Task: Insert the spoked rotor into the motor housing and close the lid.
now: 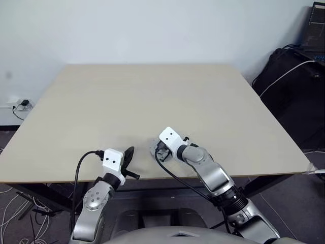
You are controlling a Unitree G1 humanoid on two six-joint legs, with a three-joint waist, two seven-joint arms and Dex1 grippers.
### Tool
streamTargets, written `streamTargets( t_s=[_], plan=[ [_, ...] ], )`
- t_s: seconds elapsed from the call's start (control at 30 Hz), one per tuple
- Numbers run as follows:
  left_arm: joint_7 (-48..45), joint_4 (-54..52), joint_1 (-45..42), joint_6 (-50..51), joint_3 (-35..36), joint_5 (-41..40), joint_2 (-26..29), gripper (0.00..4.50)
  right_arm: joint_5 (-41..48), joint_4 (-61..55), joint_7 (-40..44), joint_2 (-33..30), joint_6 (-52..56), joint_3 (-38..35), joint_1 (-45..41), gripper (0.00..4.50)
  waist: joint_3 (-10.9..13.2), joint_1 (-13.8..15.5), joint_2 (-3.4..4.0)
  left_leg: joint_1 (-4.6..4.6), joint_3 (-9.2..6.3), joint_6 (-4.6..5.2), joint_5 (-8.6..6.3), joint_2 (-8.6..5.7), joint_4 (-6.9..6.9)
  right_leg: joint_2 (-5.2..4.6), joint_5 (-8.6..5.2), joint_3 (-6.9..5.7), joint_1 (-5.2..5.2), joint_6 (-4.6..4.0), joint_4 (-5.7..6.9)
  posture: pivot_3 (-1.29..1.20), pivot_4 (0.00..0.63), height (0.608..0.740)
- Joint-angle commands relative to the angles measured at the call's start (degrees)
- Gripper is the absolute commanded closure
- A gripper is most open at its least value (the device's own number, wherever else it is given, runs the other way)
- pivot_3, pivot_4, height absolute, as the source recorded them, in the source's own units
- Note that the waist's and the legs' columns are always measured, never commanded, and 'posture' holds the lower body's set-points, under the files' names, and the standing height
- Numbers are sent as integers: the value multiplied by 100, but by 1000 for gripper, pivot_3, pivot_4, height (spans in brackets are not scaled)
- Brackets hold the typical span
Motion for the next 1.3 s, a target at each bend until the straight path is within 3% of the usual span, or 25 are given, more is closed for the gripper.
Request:
streamTargets(
  t_s=[0.03, 0.13, 0.23, 0.63, 1.3],
  plan=[
    [35, -264, -43, -74, 38, -11, 1, 4500, 425, -345, 116, 23, -911, -564, 43, 4468, 2, -2, 3, -1, 1, 0, 0, 0, 0, 0, 0, 1, -2, 0, 0, 0, 0, 740],
    [85, -222, -73, -141, 21, 61, -15, 4500, 682, -408, 810, -388, -1545, -637, 20, 4468, 2, 1, 3, -3, 1, 1, -1, -1, -1, 2, 0, 1, -3, 0, -2, 0, 0, 740],
    [261, -67, -173, -356, -12, 283, -57, 4500, 801, -266, 1273, -713, -2055, -627, -45, 3904, 3, 5, 1, -2, 1, 3, -2, -2, -1, 1, 0, 1, -1, 0, -5, 0, 0, 740],
    [14, 175, -261, -727, -159, 165, -82, 4500, 1324, 1161, 2513, -819, -2791, -740, -523, 16, 2, 24, 1, 9, 8, 4, -1, -1, 0, 4, 1, 4, 6, -1, 0, 0, 0, 740],
    [-206, 136, 2, -722, -292, 19, -96, 4500, 897, 2835, 2745, -566, -3041, -675, -910, 16, 1, 48, 5, 10, 15, 5, 0, -1, 0, 3, 2, 10, 3, -2, 5, 0, 0, 740]
  ],
)
